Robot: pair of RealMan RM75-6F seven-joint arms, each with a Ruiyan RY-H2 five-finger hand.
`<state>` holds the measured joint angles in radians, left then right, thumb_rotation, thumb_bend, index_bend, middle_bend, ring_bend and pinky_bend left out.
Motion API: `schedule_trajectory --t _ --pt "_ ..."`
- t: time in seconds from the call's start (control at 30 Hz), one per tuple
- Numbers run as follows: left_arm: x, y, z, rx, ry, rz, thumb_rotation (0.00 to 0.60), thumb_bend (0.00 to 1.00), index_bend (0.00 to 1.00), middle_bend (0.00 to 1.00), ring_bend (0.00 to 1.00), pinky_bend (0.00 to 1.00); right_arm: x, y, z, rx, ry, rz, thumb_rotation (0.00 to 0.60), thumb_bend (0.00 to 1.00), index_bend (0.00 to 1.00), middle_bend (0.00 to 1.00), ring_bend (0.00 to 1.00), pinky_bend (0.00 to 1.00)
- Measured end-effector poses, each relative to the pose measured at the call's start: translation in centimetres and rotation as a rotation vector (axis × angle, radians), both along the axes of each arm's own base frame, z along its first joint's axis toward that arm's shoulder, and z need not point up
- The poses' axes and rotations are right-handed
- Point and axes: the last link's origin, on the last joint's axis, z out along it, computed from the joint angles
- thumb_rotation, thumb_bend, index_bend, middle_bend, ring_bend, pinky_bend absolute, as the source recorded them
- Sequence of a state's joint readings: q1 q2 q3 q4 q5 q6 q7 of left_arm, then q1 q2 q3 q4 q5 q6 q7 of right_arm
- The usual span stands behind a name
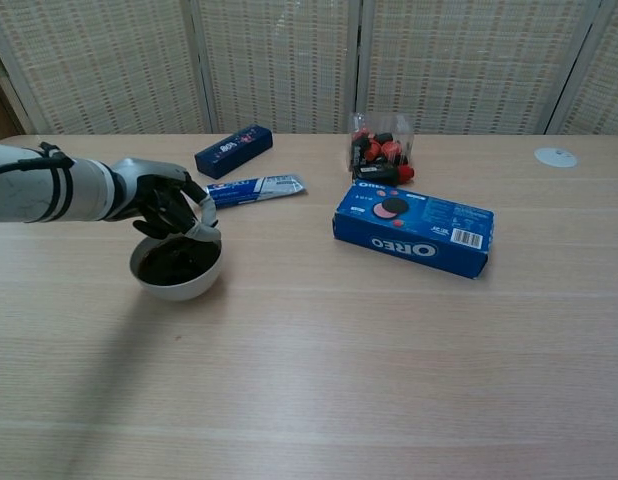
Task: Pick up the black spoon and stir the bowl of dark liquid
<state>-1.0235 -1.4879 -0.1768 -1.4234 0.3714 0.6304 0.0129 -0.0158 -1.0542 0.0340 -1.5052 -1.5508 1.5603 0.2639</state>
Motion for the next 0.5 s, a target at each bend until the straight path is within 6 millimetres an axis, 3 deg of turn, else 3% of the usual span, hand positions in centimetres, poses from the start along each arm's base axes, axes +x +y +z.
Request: schedule_trajectory --t 0.33,0.5 --pt "-1.4 -1.8 1.0 -0.036 0.004 -0.002 0.6 0.4 0.61 1.0 1.0 1.0 0.3 -0.4 -0.1 0.005 0.0 0.013 0.6 0.26 0.03 0.16 0.06 0.14" --pt "-1.7 -2.2 1.3 -0.036 0.007 -0.017 0.6 0.39 0.42 1.0 1.0 1.0 0.4 -0.4 -0.1 0.006 -0.001 0.017 0.6 0.26 0.03 0.16 0.06 0.14"
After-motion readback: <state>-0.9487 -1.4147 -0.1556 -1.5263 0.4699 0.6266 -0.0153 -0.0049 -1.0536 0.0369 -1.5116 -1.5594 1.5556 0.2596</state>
